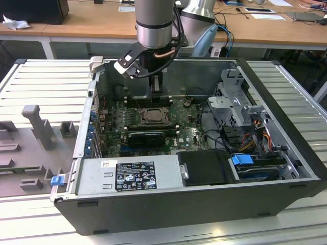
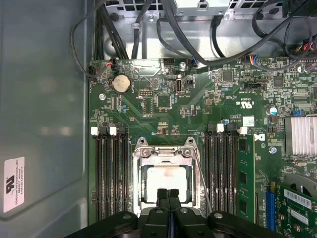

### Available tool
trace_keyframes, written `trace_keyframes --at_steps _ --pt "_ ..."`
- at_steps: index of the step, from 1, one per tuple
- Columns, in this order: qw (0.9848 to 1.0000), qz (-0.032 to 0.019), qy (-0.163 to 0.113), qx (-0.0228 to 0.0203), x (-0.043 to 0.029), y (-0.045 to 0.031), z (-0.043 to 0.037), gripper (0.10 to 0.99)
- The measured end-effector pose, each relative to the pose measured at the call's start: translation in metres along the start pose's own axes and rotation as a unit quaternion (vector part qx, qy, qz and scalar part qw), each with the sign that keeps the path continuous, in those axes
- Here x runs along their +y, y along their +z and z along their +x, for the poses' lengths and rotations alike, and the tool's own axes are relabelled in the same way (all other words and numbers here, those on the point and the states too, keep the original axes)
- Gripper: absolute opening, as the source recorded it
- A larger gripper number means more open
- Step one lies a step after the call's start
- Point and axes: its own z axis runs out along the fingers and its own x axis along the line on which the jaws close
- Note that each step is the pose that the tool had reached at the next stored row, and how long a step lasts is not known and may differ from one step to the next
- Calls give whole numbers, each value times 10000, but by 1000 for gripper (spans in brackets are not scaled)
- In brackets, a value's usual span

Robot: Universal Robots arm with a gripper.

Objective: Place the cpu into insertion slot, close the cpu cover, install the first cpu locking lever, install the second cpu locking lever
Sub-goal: 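Install the first cpu locking lever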

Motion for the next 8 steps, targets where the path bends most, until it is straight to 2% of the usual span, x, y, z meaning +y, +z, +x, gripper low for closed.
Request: trace_keyframes --at_steps 8 --pt "10000 0 0 -1 1 -16 0 106"
